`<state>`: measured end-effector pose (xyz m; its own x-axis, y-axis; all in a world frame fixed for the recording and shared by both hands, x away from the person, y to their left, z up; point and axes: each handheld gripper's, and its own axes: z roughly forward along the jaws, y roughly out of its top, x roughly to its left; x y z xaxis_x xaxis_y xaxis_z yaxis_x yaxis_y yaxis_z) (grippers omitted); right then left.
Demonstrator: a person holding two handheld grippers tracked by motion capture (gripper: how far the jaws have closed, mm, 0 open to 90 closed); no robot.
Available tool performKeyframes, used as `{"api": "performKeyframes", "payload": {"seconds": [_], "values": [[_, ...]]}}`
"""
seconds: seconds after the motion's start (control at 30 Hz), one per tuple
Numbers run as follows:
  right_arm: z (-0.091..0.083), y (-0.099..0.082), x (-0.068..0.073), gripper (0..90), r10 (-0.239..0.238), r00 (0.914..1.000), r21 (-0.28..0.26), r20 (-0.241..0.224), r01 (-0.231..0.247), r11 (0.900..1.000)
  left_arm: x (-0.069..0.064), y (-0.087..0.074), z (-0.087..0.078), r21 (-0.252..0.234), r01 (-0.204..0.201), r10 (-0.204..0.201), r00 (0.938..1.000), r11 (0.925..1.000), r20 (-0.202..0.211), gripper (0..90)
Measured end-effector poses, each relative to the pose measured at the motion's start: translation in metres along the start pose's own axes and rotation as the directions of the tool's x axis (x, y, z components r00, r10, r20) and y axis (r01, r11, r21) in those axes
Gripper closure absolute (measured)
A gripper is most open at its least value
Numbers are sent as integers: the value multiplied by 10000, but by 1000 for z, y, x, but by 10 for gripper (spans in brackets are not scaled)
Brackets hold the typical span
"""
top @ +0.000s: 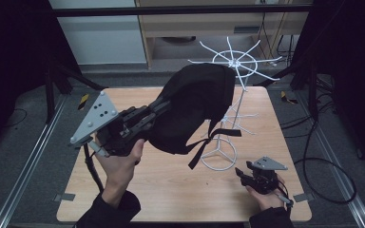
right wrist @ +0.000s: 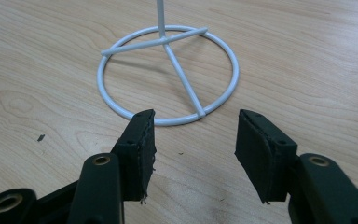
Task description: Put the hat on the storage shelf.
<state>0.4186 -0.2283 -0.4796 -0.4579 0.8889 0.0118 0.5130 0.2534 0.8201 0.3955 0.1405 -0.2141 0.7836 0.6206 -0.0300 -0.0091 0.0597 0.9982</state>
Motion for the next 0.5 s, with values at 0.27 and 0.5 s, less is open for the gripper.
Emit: {"api": "performKeyframes", "payload": {"seconds": [0.27, 0.5], "values": [[0, 0, 0, 474, 23, 10000, 26, -6, -23, 10000, 2, -8, 6, 145, 56, -57, 9999, 9999, 105, 827], [0, 0, 1, 474, 47, 10000, 63, -13, -47, 10000, 3, -16, 4, 343, 54, -61, 9997, 9994, 225, 816]]}}
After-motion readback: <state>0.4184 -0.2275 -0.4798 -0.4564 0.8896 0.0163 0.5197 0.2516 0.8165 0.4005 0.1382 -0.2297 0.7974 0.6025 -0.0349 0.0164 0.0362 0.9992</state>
